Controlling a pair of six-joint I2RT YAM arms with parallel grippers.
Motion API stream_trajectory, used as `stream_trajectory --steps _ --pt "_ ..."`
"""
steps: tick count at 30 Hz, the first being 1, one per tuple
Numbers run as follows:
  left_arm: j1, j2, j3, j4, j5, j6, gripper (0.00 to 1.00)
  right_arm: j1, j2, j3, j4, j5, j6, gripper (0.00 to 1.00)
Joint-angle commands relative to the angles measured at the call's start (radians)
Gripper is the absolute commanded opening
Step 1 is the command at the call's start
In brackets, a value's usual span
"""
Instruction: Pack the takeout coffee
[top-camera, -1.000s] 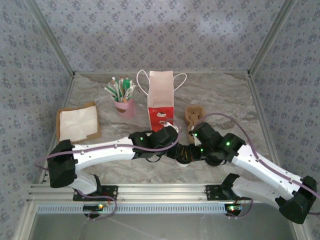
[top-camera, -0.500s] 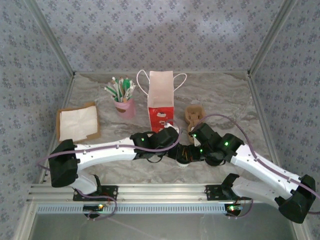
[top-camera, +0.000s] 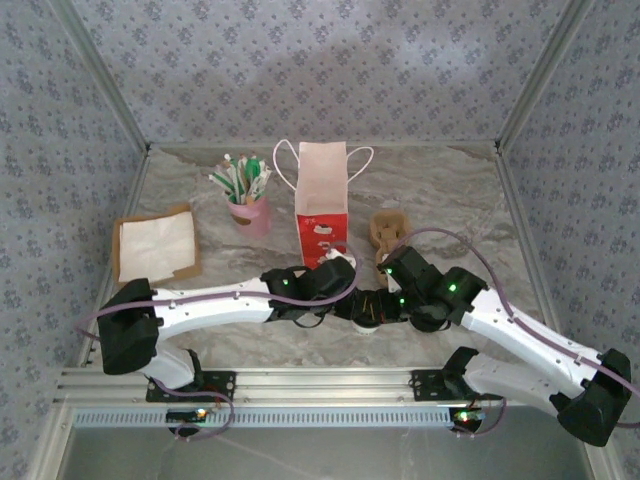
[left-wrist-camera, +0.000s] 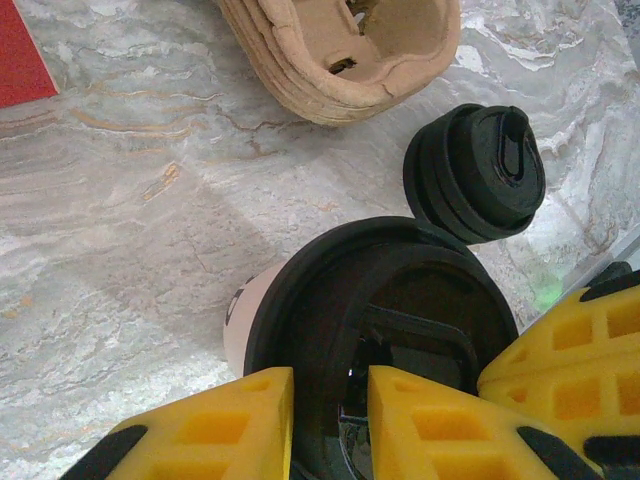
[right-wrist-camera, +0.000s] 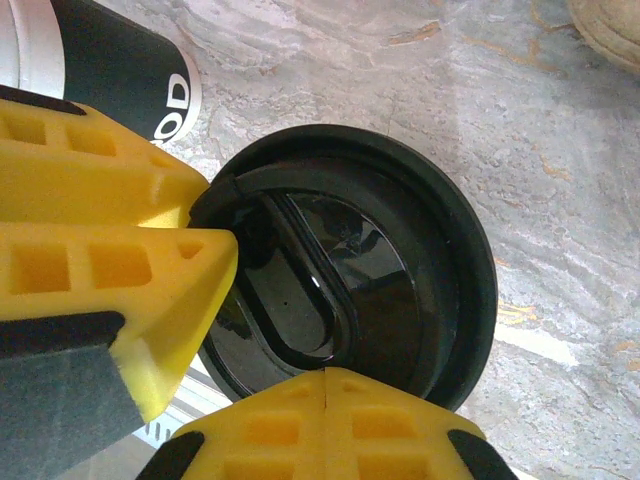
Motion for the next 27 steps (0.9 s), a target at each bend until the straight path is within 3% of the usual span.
stream_trajectory --steps 1,9,27 --pt "-0.009 -0.005 -0.014 -0.016 0.011 -0.003 0.25 0.009 0.002 0.018 -0.008 0.02 0.011 0.11" --pt "-0.005 -0.077 -0.013 -0.026 -0.033 0.01 0.3 0.012 0.021 0.035 0.076 -0.053 0.015 0.16" --pt "0.028 -0.199 -0.097 -0.008 -0.073 -0.009 0.33 0.072 0.072 -0.013 0.09 -0.053 0.035 0.18"
